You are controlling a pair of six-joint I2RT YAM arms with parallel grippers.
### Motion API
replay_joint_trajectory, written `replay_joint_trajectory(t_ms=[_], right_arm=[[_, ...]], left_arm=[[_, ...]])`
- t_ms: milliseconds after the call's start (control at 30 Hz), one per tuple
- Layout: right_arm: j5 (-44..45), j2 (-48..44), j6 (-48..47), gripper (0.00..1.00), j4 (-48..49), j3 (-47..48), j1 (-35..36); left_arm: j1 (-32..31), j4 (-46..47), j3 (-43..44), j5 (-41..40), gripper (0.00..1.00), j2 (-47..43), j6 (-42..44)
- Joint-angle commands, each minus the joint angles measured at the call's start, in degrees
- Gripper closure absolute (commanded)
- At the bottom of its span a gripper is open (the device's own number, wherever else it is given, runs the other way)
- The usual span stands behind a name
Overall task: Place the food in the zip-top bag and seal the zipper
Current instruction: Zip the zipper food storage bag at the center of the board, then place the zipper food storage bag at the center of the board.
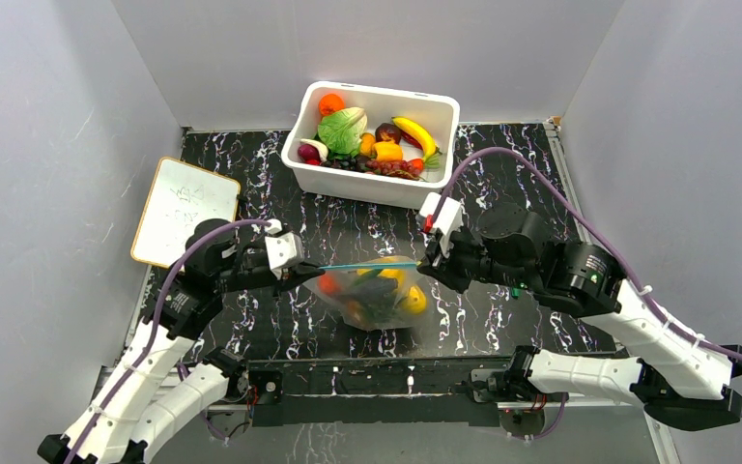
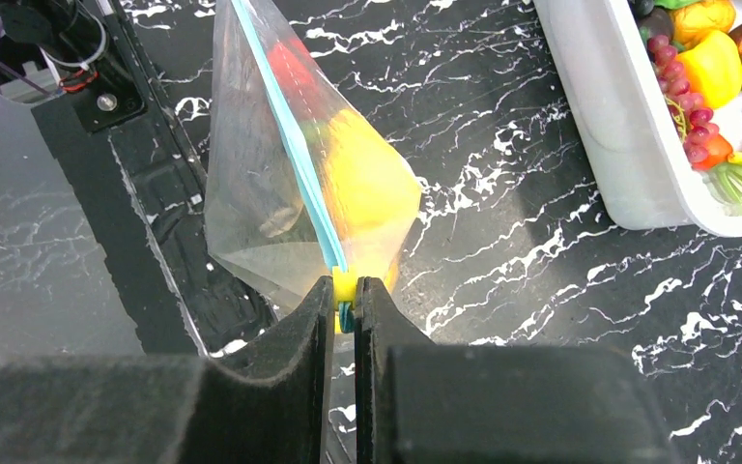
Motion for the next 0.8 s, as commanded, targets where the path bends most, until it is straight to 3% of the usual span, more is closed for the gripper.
replay_joint_trajectory(t_ms=[0,100,300,500,600,767], right_arm=[[0.69,-4.26,1.31,1.0,0.96,-0.84,-0.98],[-7.47,-4.75,2.96,1.0,8.36,-5.83,-0.98],[-13.95,-6.02,10.09,1.0,20.68,-15.65,-0.98],[-6.91,-4.1,15.87,1.0,27.86,-23.7,-0.91],[-0.71,-2.32,16.25,1.0,31.1,-25.9,-0.96],[11.71,0.18,16.56,1.0,29.82,-24.57,-0.98]], left_arm=[[1.44,-2.88,0.03,-4.68,1.0,-2.5,-2.57],[1.44,-5.06,1.94,-3.13,1.0,-2.47,-2.74],[1.44,-10.08,5.71,-3.35,1.0,-4.03,-4.64],[1.44,-7.92,2.49,-7.84,0.99,-5.53,-7.12],[1.43,-4.29,1.22,-10.33,0.85,-5.52,-9.35],[1.44,1.66,1.74,-14.67,0.49,-6.2,-14.66]])
